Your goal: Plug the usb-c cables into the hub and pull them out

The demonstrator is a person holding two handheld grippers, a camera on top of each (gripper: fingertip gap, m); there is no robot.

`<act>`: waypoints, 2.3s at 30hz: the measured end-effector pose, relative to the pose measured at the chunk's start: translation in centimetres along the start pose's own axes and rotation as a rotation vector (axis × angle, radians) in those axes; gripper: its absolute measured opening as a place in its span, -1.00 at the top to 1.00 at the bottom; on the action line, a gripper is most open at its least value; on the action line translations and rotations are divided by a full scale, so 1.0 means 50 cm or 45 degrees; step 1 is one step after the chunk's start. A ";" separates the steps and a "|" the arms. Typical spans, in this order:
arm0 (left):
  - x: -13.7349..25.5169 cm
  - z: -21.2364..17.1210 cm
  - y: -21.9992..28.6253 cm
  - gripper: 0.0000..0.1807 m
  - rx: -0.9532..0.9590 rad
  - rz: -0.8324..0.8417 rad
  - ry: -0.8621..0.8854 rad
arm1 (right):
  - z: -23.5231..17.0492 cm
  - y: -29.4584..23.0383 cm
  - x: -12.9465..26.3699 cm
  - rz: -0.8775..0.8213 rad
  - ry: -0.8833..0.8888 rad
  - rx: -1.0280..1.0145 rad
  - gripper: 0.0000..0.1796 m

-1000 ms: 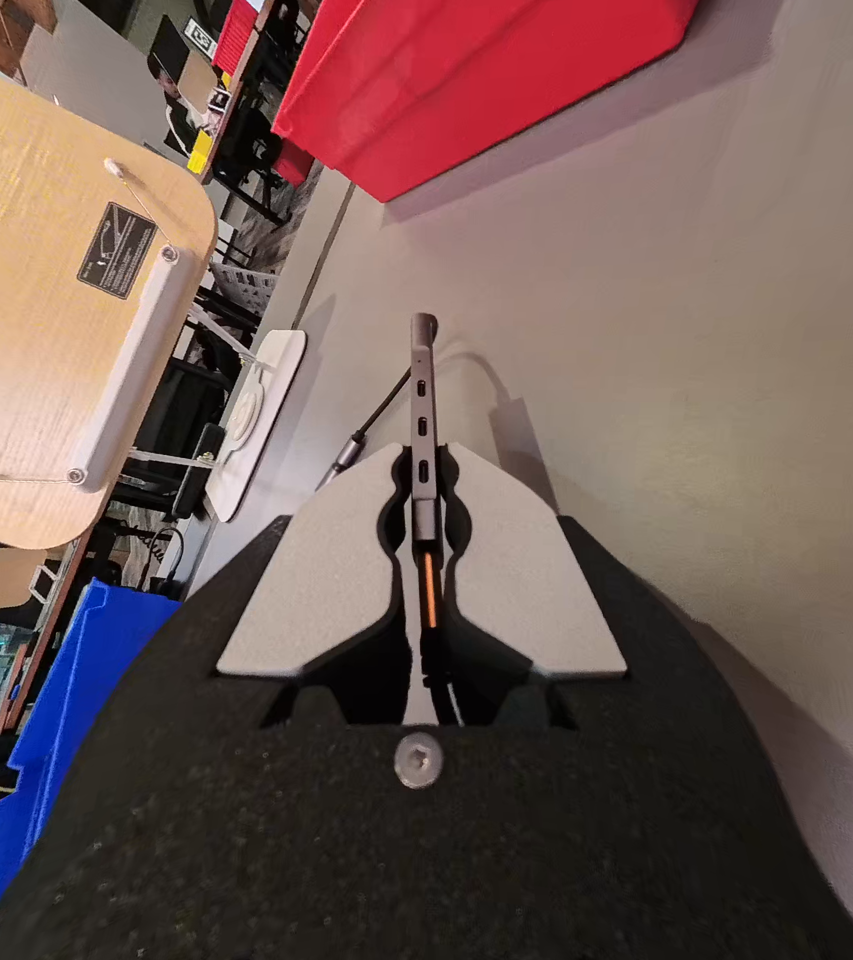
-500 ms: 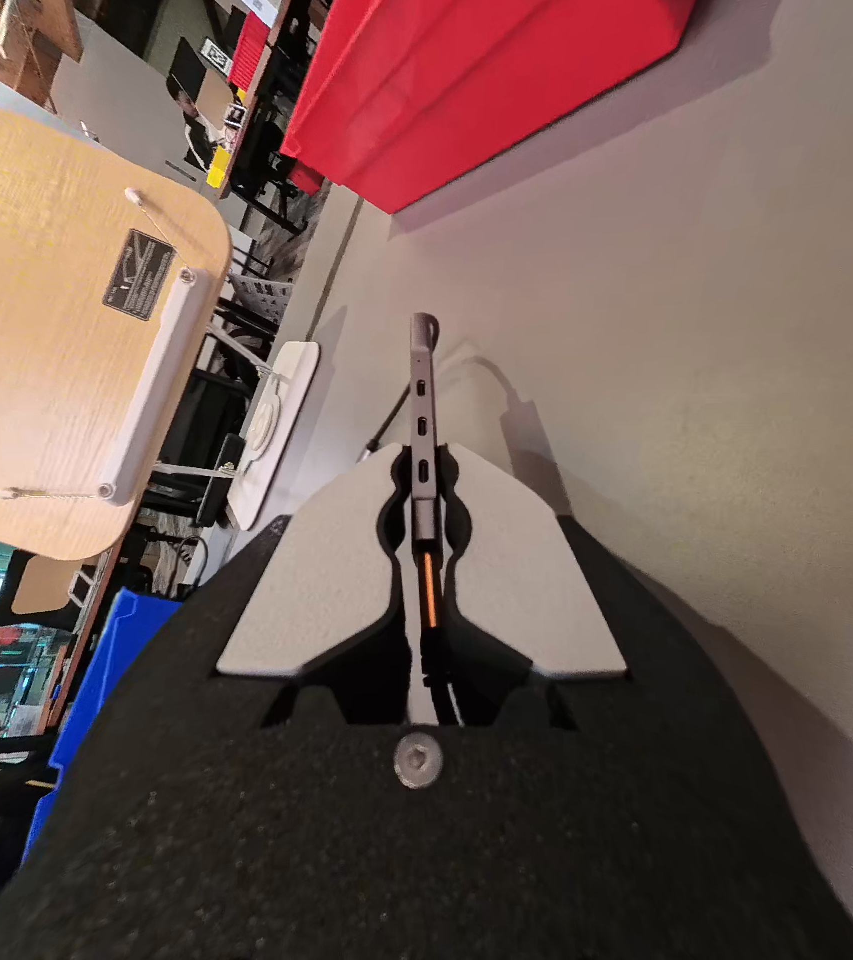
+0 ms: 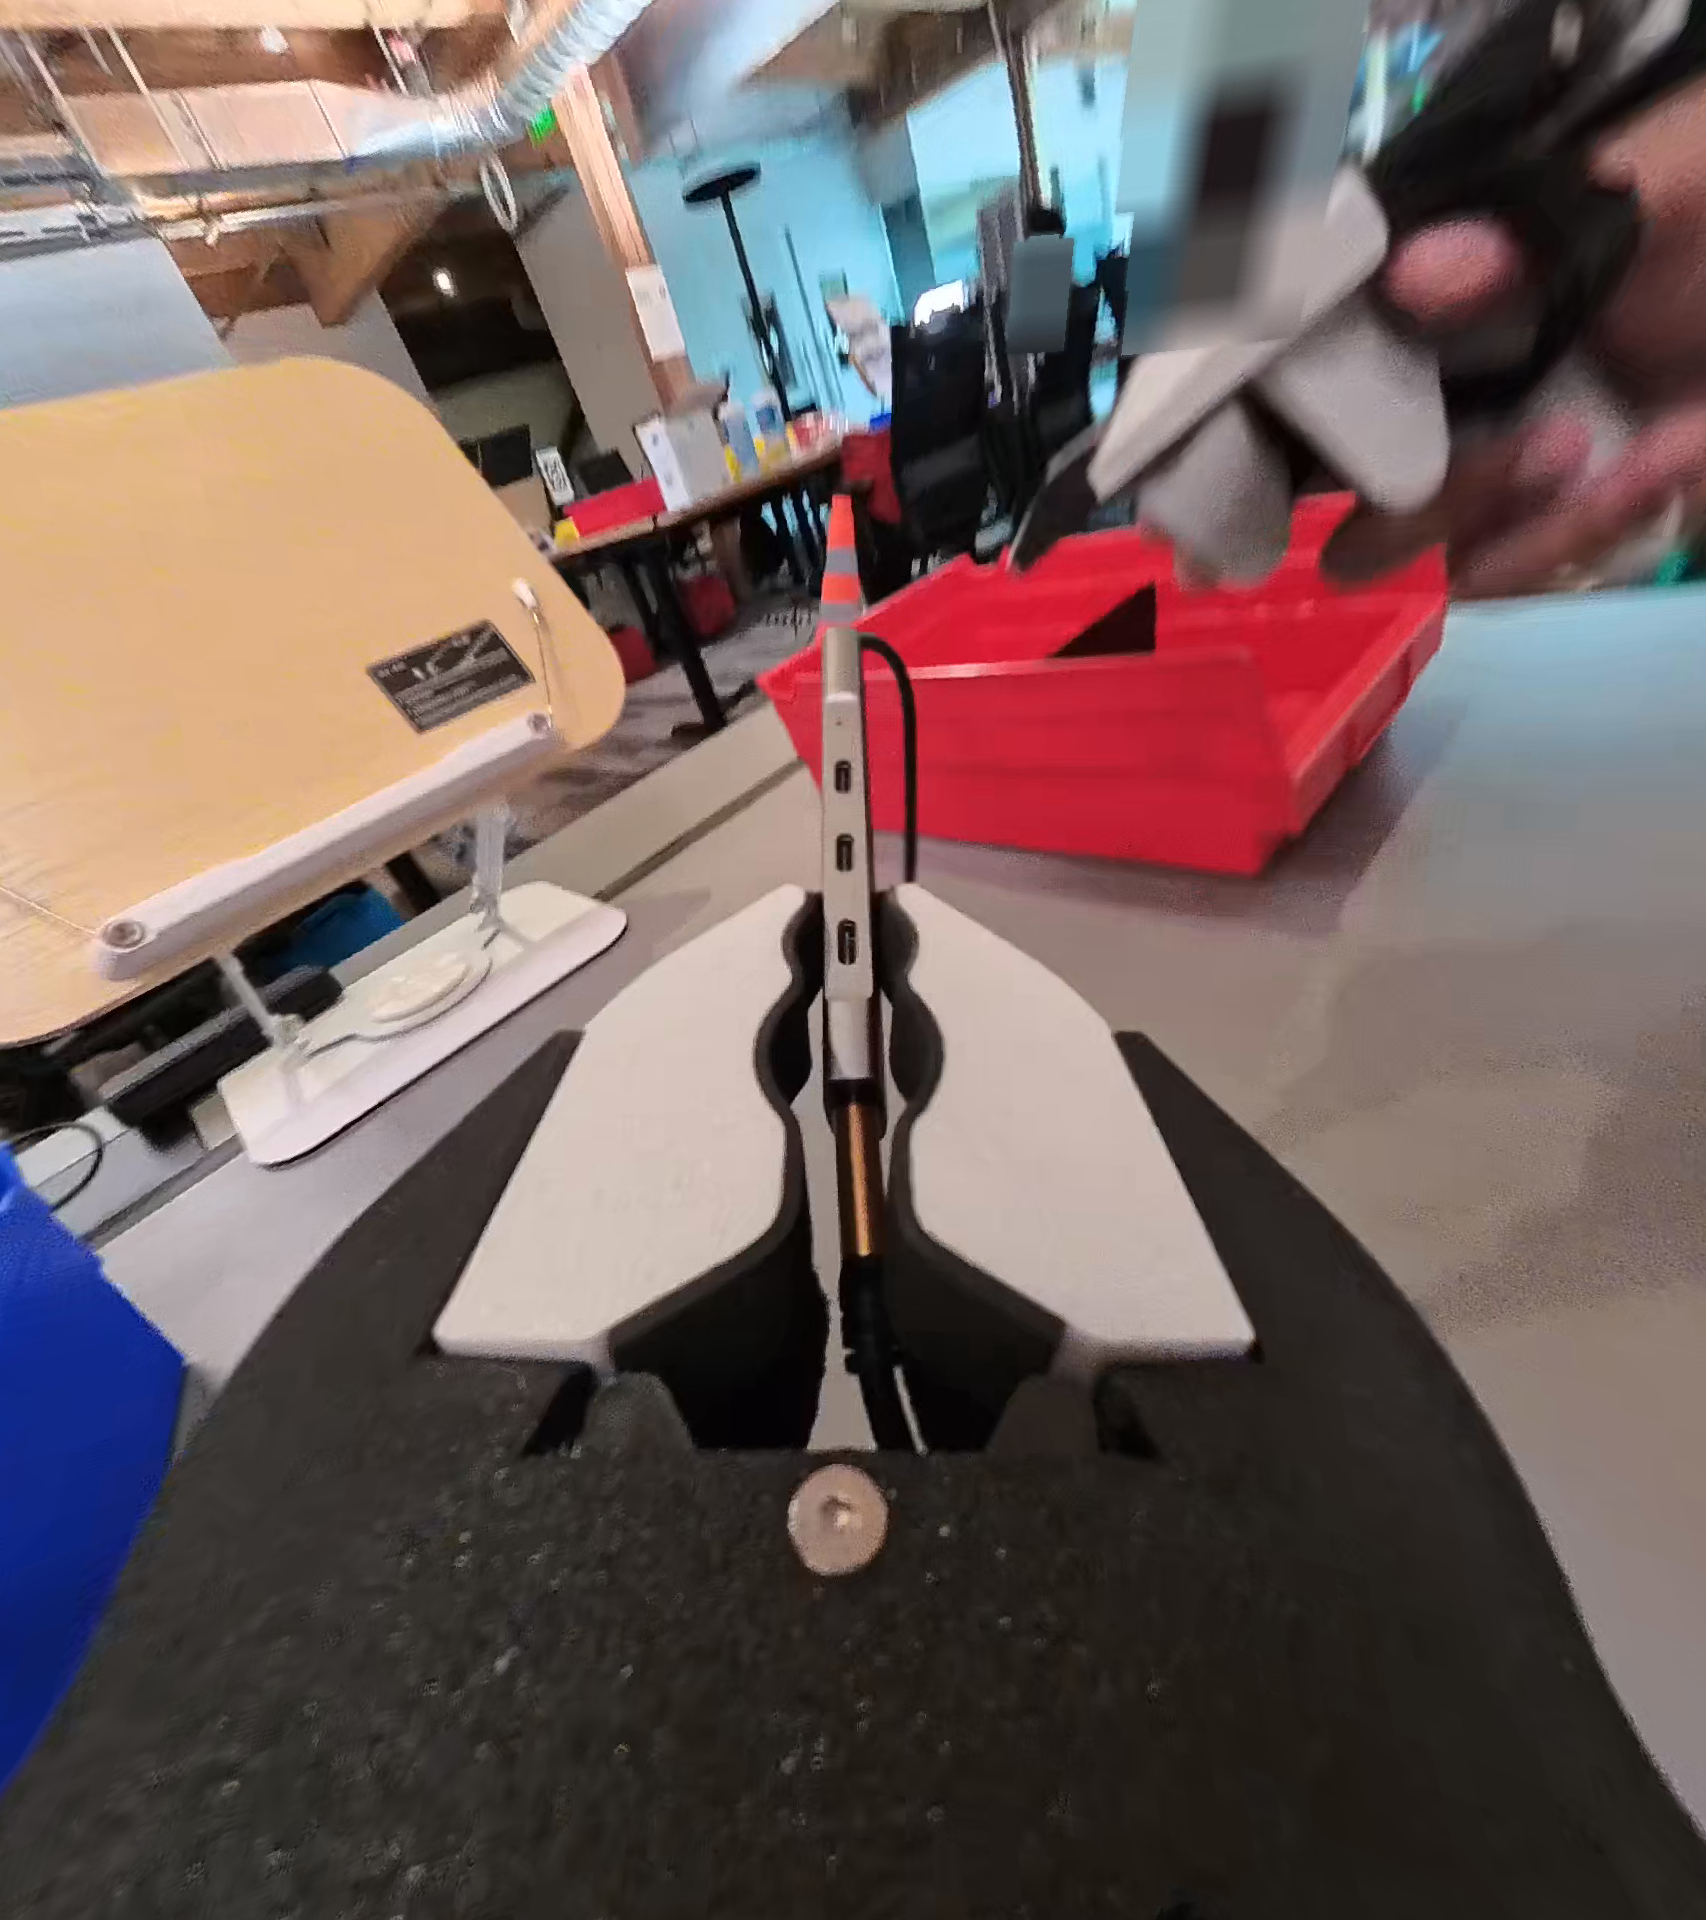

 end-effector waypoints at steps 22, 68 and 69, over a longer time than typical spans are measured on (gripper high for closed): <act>0.056 0.055 0.039 0.88 -0.375 0.324 0.197 | -0.045 -0.083 -0.138 0.073 0.511 -0.166 0.76; 0.041 0.017 -0.058 0.90 -0.333 0.291 -0.178 | -0.105 -0.133 -0.229 0.689 0.317 -0.600 0.53; 0.037 0.006 -0.060 0.90 -0.436 0.339 -0.265 | -0.099 -0.142 -0.224 0.500 0.289 -0.355 0.53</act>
Point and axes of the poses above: each gripper's, where its closed fingertips meet, x back along the fingers, z out of its top, y = z × x across the jaws, the point moved 8 cm from there along x, back along the fingers, and after that the axes turned 3 degrees about z, right-handed, at the moved point
